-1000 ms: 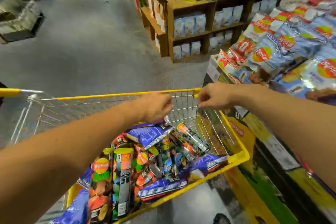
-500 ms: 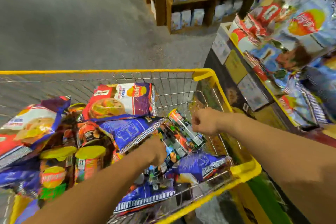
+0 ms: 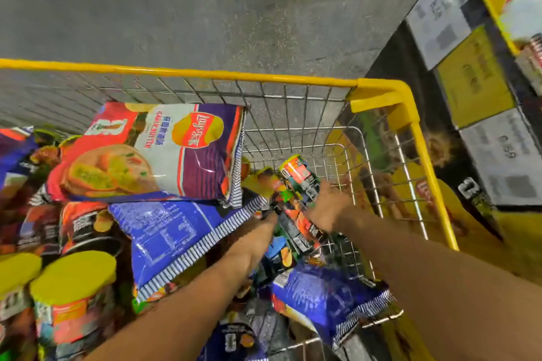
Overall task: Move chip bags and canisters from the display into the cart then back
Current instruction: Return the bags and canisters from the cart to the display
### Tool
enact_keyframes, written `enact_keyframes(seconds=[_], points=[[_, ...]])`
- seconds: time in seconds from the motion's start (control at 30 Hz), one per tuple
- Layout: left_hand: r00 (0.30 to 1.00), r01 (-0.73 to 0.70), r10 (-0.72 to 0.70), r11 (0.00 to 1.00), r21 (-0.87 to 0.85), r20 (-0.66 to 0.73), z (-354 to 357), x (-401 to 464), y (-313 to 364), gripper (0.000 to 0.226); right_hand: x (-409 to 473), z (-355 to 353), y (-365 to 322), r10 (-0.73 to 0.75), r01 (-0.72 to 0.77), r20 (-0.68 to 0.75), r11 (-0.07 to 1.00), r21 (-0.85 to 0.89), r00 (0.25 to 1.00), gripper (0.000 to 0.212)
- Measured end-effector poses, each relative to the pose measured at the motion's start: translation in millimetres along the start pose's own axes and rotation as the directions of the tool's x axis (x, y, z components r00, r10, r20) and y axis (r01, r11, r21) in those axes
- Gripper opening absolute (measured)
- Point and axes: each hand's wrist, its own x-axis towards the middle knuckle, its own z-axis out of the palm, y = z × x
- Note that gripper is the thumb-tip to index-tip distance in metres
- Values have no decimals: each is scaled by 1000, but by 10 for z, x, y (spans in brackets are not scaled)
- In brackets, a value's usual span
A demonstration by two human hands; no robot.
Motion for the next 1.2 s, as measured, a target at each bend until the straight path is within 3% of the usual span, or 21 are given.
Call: enact_keyframes(seconds=[0.07, 0.13, 0.2, 0.3, 0.43, 0.5, 0.6, 0.67, 0.77, 0.83, 0.9, 1.0, 1.13, 1.2], points=[[1000, -16, 15, 998, 57, 22, 70, -23, 55, 52, 108, 101, 14, 34, -33, -39, 999, 24, 999, 90], [999, -36, 28, 964, 262, 32, 163, -49, 102, 63, 181, 178, 50, 19, 1, -181, 994, 107, 983, 77], [1000, -30, 26, 947, 319, 16, 254, 31, 112, 80, 282, 252, 120, 6, 48, -283, 982, 183, 959, 68], [999, -43, 44, 979, 197, 2, 291, 105, 158, 102, 210, 126, 150, 110, -81, -103, 964, 255, 989, 80], [999, -8, 8, 1000, 8, 48, 183, 26, 270, 75, 7, -92, 32, 156, -181, 92, 861, 475, 984, 95], [998, -49, 51, 997, -52, 46, 145, -30, 296, 71, -155, -160, 24, 110, -169, 132, 752, 637, 985, 82], [998, -51, 53, 996, -70, 16, 62, -169, 353, 86, -436, -264, 47, 52, -141, 137, 595, 792, 989, 64], [997, -76, 75, 994, -80, -10, 13, -335, 398, 89, -634, -296, 70, 9, -45, 47, 525, 850, 999, 86], [980, -194, 180, 960, -203, -85, -15, -638, 448, 48, -867, -344, 124, -43, 78, -66, 432, 899, 997, 111], [973, -229, 218, 947, -226, -70, -15, -818, 466, 53, -943, -389, 211, -63, 92, -73, 399, 912, 995, 96], [964, -262, 263, 930, -258, -32, -21, -1059, 463, 83, -1175, -474, 277, -61, 111, -95, 349, 931, 994, 62], [941, -297, 332, 900, -320, 62, -19, -1257, 443, 97, -1547, -611, 309, -47, 141, -133, 306, 941, 990, 64], [873, -416, 468, 863, -288, 141, -105, -1544, 431, 68, -2257, -800, 234, -121, 274, -253, 205, 940, 960, 51], [817, -527, 562, 819, -226, 131, -228, -1880, 487, 72, -2589, -869, 236, -162, 339, -313, 171, 925, 936, 50]])
